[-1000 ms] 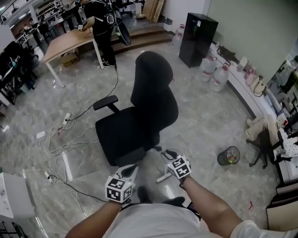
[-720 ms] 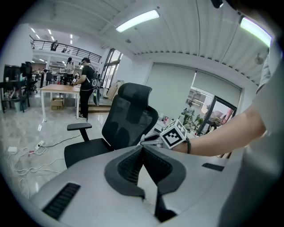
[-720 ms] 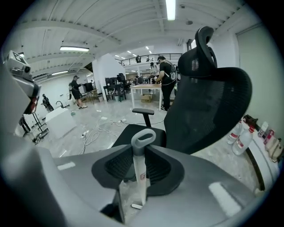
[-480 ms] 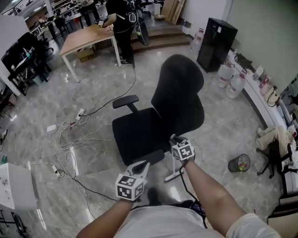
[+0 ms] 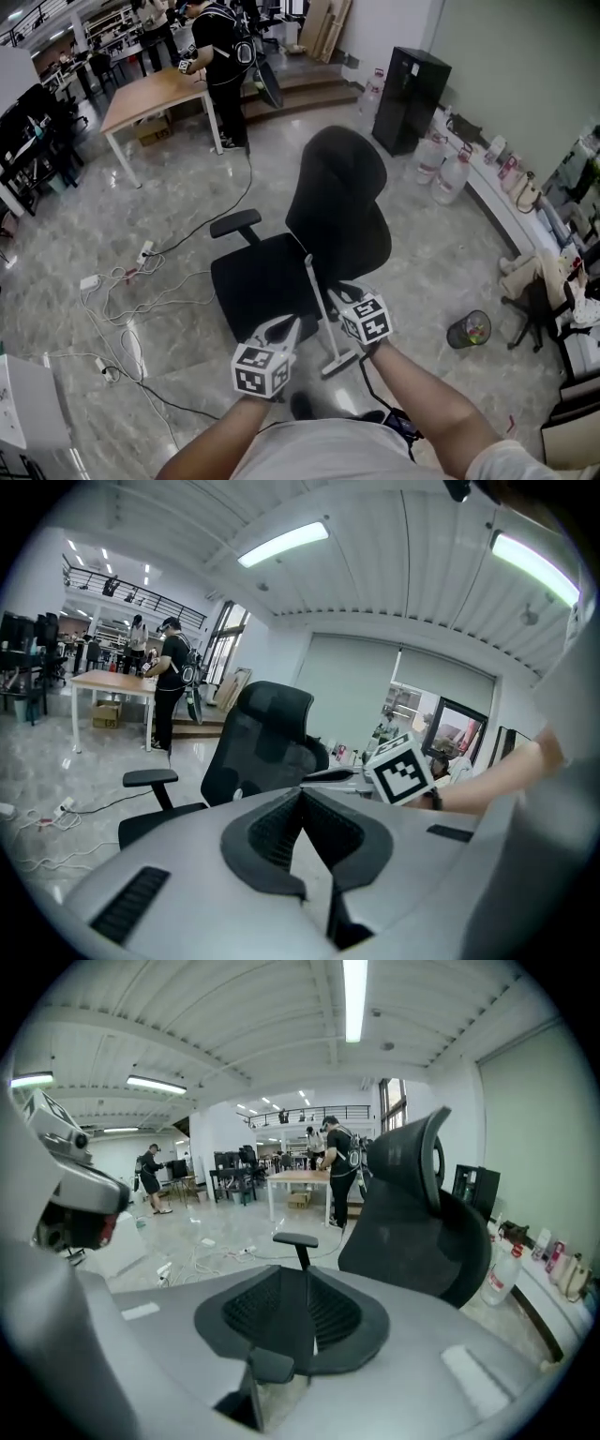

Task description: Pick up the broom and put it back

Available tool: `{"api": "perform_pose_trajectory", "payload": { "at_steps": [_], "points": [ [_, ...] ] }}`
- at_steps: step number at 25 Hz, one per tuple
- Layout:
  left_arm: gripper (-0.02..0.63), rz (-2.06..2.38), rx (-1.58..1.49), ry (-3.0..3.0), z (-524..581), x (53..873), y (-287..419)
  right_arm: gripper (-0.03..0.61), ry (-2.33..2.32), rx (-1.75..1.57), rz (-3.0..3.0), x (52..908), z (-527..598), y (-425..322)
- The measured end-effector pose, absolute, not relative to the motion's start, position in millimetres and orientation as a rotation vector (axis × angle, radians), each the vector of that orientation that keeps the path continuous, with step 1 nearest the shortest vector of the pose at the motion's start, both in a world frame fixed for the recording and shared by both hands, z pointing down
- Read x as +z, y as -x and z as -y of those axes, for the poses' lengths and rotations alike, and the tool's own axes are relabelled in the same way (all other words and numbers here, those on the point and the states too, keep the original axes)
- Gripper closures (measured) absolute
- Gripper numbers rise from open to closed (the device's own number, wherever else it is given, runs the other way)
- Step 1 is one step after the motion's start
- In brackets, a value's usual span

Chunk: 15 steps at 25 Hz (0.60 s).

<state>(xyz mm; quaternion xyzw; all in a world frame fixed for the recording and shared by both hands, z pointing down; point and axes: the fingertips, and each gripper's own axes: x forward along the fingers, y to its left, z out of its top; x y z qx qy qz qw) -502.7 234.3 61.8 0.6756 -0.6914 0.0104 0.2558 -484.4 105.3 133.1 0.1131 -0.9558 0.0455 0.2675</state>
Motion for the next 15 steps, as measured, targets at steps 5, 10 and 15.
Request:
{"api": "perform_pose_trajectory", "payload": {
  "at_steps": [5,10,15],
  "points": [
    [0.606,1.895,0.012,-1.938,-204,15,500,0.536,-0.333,0.115,2.733,39,-134,471],
    [0.607,1.923,0.047,-2.041,-184,-19,488,0.575,-0.344,0.113,2.82,-21,-156,452],
    [0.607,1.941,0.042,-2.092,-178,-37,477,0.577,-0.359,0.108,2.853,-47,-171,441]
  ]
}}
